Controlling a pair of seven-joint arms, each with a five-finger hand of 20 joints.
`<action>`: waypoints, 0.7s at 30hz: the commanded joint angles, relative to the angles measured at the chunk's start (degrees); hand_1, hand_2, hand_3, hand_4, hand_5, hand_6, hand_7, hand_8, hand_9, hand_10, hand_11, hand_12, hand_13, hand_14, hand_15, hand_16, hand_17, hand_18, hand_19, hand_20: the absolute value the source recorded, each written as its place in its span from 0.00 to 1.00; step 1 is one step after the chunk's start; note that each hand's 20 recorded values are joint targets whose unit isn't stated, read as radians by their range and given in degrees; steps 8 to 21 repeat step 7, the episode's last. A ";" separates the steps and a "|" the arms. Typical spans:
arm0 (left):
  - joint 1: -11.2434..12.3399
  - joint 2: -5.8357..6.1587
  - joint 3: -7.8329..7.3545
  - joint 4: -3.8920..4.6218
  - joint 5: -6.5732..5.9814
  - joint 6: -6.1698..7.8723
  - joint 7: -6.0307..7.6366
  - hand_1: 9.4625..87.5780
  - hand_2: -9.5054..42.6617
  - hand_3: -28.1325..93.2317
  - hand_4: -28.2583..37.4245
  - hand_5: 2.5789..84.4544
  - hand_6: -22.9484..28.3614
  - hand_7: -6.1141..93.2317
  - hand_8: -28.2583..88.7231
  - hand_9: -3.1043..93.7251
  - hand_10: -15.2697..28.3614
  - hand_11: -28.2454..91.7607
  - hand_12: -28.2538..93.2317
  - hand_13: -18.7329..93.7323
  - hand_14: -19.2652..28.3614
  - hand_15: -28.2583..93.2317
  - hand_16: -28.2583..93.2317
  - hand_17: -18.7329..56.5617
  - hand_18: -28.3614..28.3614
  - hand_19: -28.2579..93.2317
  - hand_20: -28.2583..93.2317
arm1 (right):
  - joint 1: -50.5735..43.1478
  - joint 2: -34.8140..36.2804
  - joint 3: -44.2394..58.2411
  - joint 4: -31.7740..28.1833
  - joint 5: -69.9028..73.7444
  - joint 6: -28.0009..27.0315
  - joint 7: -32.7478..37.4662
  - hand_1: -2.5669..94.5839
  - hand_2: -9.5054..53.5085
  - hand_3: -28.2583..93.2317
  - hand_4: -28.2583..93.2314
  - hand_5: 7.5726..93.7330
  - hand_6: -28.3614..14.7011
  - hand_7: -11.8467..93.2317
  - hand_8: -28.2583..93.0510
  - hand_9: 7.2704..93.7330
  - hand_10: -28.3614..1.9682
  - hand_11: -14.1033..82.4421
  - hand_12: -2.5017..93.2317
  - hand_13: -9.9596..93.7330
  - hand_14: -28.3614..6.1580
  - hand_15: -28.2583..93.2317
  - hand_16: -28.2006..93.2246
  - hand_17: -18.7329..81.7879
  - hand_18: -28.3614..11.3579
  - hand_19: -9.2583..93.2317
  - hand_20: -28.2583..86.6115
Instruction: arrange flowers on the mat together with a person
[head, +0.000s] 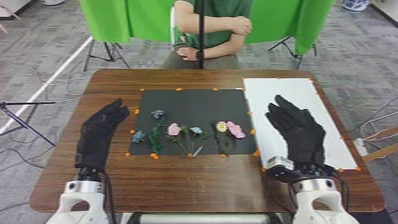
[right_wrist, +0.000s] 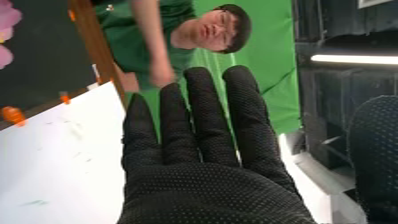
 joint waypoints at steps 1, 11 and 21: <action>-1.17 1.18 1.09 0.86 0.72 -0.28 0.04 0.20 0.11 0.80 0.12 0.54 0.50 0.19 0.19 0.49 0.64 0.35 0.35 0.48 0.73 0.32 0.26 0.31 0.71 0.26 0.37 | -0.15 1.92 0.22 -0.62 -0.75 0.15 -3.00 0.07 0.27 0.87 0.07 0.44 0.60 0.21 0.15 0.45 0.44 0.20 0.12 0.38 0.51 0.32 0.30 0.35 0.44 0.14 0.48; -2.82 0.23 1.28 0.99 -1.18 -0.02 -1.83 0.20 0.11 0.80 0.13 0.54 0.49 0.19 0.19 0.49 0.64 0.35 0.35 0.48 0.73 0.32 0.26 0.32 0.71 0.26 0.37 | 0.88 0.75 -0.33 -0.66 1.27 -0.94 -0.38 0.07 0.27 0.87 0.07 0.45 0.60 0.21 0.15 0.47 0.44 0.20 0.13 0.39 0.51 0.32 0.30 0.35 0.44 0.14 0.47; -2.82 0.23 1.28 0.99 -1.18 -0.02 -1.83 0.20 0.11 0.80 0.13 0.54 0.49 0.19 0.19 0.49 0.64 0.35 0.35 0.48 0.73 0.32 0.26 0.32 0.71 0.26 0.37 | 0.88 0.75 -0.33 -0.66 1.27 -0.94 -0.38 0.07 0.27 0.87 0.07 0.45 0.60 0.21 0.15 0.47 0.44 0.20 0.13 0.39 0.51 0.32 0.30 0.35 0.44 0.14 0.47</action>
